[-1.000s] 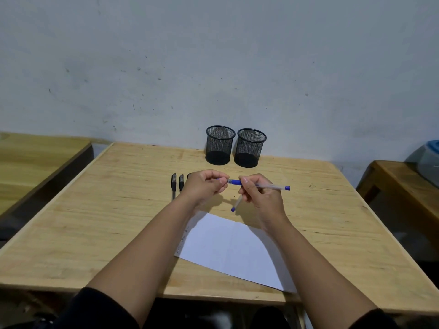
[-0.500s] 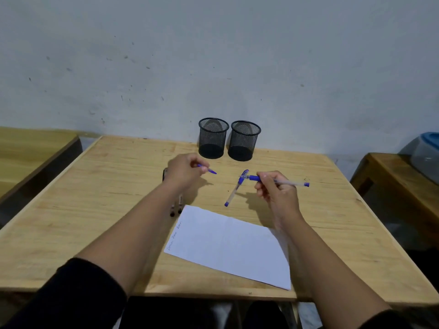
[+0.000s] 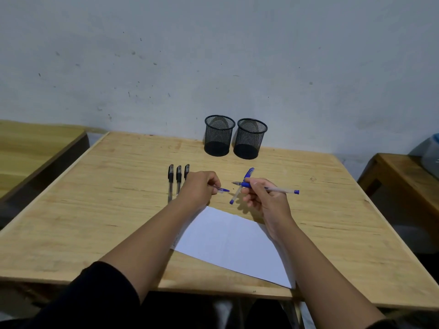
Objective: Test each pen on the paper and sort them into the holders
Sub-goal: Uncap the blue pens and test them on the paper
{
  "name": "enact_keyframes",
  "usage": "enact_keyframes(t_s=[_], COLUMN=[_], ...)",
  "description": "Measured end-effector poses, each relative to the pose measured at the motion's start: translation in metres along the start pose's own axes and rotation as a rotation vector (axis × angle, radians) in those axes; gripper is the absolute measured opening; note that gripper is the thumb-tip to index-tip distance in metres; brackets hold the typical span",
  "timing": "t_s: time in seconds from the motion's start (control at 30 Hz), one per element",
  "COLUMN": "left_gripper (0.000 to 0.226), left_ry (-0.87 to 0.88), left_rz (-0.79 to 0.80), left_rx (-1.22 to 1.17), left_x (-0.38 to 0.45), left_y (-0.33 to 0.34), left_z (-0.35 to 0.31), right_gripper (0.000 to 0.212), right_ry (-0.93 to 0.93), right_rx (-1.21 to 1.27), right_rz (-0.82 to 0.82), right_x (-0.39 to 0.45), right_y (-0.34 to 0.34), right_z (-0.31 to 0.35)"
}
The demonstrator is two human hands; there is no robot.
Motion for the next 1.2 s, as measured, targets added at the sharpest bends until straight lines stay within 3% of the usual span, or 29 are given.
enact_keyframes(t_s=[0.17,0.33,0.53,0.73,1.2], left_gripper=[0.011,0.009,0.01,0.018,0.018], left_ry=[0.003,-0.01,0.055,0.091,0.092], left_rz=[-0.13,-0.253,-0.229,-0.243,-0.236], left_rx=[-0.181,-0.083,0.017,0.063,0.063], left_x=[-0.033,-0.096,-0.126,-0.123,-0.123], left_y=[-0.034,-0.061,-0.045,-0.042,-0.04], left_z=[0.003,0.034,0.049,0.051,0.05], right_gripper=[0.005,0.011,0.014,0.015,0.014], right_ry=[-0.02,-0.001,0.017,-0.085,-0.172], right_rx=[-0.108,-0.229,-0.333,-0.673,-0.744], right_rz=[0.046,0.159,0.265,0.319,0.378], right_x=[-0.004,-0.003,-0.002,0.006,-0.001], right_y=[0.01,0.038,0.08,0.098,0.104], right_z=[0.0,-0.011,-0.035,-0.044,-0.042])
Point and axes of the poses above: each hand's wrist, its own x-axis towards the middle knuckle, its own y-axis out of the palm, z = x × y, the point moved 7 cm from there along x, towards the middle knuckle, and after that the axes turned 2 degrees about -y, right-handed, at the moved point
